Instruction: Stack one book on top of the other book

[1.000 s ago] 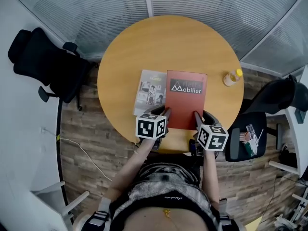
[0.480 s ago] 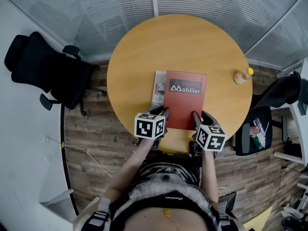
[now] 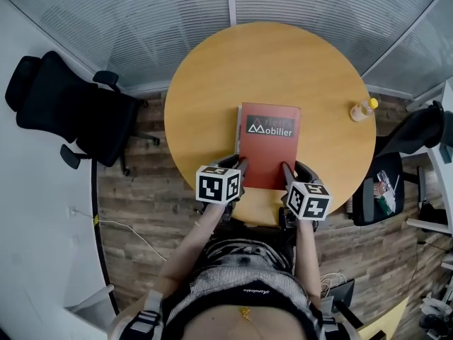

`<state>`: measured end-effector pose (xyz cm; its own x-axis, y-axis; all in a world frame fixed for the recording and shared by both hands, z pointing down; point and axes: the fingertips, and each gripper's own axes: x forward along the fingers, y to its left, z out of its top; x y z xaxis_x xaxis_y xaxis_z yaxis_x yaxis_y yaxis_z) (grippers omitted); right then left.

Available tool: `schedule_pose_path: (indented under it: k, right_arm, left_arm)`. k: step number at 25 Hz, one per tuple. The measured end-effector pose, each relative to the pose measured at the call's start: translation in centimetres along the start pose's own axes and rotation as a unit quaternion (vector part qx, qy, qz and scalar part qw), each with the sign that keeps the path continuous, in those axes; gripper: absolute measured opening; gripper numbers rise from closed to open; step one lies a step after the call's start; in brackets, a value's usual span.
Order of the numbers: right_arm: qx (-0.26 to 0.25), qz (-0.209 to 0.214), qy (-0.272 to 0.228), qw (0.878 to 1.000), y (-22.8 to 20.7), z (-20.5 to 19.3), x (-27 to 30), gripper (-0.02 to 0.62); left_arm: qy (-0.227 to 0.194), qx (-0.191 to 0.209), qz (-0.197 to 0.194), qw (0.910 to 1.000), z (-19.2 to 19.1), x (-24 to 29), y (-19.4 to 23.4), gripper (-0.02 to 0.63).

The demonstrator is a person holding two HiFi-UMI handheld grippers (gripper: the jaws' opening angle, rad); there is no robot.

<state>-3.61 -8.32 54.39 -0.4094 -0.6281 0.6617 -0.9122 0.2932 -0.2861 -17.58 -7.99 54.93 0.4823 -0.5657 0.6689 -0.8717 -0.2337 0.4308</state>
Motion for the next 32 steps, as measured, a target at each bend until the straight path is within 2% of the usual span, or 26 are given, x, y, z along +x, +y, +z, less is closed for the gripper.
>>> schedule_pose_path:
  k: [12,32]
  right_arm:
    - [0.000,-0.002,0.010,1.000,1.8,-0.2,2.6,0.143]
    - [0.038,-0.001,0.078,0.996,-0.1,-3.0,8.2,0.144]
  left_arm:
    - [0.009,-0.004,0.001,1.0000,0.1,0.0,3.1,0.100]
    - [0.079,-0.028,0.005,0.9965,-1.7,4.7,6.6,0.100]
